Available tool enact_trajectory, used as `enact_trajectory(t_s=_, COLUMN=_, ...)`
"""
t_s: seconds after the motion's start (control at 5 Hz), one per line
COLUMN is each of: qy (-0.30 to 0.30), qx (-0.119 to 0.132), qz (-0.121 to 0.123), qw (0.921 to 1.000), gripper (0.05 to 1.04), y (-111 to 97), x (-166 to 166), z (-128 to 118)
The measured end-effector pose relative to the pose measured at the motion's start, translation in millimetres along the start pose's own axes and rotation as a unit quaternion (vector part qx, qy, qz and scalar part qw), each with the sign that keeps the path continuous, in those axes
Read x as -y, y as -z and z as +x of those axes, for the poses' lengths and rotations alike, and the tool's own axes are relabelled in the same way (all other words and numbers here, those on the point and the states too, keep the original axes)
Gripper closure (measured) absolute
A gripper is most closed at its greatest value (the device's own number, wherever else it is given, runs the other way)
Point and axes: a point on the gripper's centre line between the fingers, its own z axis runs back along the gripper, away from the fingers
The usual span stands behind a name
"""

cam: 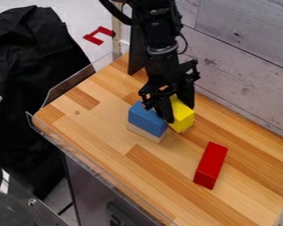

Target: Put the yellow rectangle on top of the blue rectangle.

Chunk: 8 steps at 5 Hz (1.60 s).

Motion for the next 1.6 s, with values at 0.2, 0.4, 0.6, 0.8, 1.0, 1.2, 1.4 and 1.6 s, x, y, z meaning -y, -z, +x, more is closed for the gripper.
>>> enact_trajectory(t_s=0.2, qy=-0.018, qx=-0.005, qz=-0.005, qw=0.9998, gripper=0.516, y=-0.1, x=-2.8, z=4.3)
enact_trajectory(t_s=0.4, qy=-0.03, qx=-0.005, qz=-0.011, qw=0.9995, gripper=0.516, y=-1.4, x=-5.5, z=8.2)
enact_trajectory(t_s=0.6, qy=-0.04, qx=-0.004, qz=-0.013, qw=0.9991, gripper=0.516, y=-3.0, x=-7.2, z=13.4)
enact_trajectory(t_s=0.8, qy=-0.051, qx=-0.004, qz=-0.015, qw=0.9986, gripper=0.516, y=-5.4, x=-11.4, z=18.3)
enact_trajectory(t_s=1.0, qy=-0.069, qx=-0.006, qz=-0.022, qw=0.9973, gripper=0.515, y=-7.5, x=-15.8, z=22.8)
enact_trajectory(t_s=1.2, qy=-0.078, qx=-0.008, qz=-0.026, qw=0.9966, gripper=0.515, y=-9.3, x=-17.2, z=27.6)
enact_trajectory(t_s=1.4, qy=-0.084, qx=-0.009, qz=-0.029, qw=0.996, gripper=0.515, y=-10.2, x=-17.4, z=29.6)
enact_trajectory(t_s=1.6, qy=-0.085, qx=-0.008, qz=-0.03, qw=0.9959, gripper=0.515, y=-10.5, x=-17.8, z=30.5)
